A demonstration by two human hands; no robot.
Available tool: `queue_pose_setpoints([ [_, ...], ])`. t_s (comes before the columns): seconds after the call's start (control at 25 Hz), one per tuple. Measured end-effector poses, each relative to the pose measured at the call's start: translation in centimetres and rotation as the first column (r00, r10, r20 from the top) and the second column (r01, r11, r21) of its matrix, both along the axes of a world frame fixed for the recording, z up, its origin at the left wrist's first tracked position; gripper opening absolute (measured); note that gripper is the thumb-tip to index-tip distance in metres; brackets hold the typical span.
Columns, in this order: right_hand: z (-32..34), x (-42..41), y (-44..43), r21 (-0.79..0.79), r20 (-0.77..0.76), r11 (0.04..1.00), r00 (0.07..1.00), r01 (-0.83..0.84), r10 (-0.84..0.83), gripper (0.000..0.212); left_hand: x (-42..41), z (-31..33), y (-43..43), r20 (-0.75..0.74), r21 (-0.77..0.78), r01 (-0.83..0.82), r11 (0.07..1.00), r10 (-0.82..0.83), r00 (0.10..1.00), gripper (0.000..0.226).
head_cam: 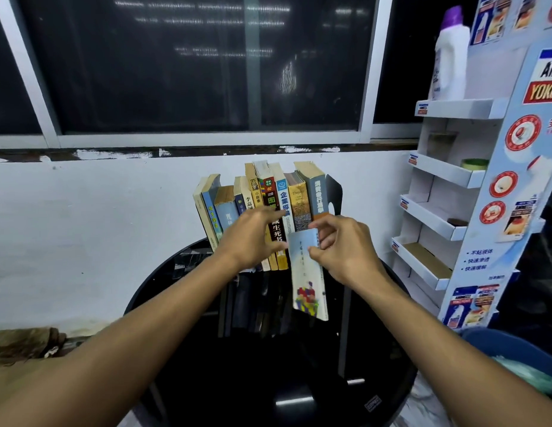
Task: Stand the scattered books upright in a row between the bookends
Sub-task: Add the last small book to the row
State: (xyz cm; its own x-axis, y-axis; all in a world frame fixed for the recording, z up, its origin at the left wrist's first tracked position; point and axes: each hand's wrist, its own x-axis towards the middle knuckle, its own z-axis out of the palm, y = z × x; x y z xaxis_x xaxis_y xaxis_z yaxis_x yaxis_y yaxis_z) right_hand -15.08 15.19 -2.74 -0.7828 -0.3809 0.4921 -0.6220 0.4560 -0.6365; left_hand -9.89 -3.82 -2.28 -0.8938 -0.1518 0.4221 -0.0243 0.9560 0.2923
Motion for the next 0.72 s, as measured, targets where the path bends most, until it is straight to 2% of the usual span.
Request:
queue_pose_setpoints([
  [0.16,0.3,-0.9,1.4,0.076,-0.178,0.997,0.984,0.014,-0.001,0.038,-3.8,3.5,1.1,-0.120,-0.124,-0.035,0.992,0.020,0.993,0.077],
  [0.32,0.2,-1.6,2.2,0.128,-0.267,0.990,0.963,0.062,-0.026,0.037,-7.1,5.5,2.4,-0.146,-0.202,-0.076,0.976,0.047,0.988,0.076],
  [0.56,0.4,-2.6,3.3,0.151,-0.289,0.980,0.954,0.126,-0.079,0.035,-10.1,5.6,3.6,-0.096,-0.293,-0.107,0.950,0.082,0.992,0.067],
  [0.72,1.1,-4.1,4.0,0.128,-0.292,0.977,0.948,0.173,-0.130,0.034,-10.5,4.8,3.4,-0.094,-0.273,-0.135,0.952,0.113,0.989,0.064],
])
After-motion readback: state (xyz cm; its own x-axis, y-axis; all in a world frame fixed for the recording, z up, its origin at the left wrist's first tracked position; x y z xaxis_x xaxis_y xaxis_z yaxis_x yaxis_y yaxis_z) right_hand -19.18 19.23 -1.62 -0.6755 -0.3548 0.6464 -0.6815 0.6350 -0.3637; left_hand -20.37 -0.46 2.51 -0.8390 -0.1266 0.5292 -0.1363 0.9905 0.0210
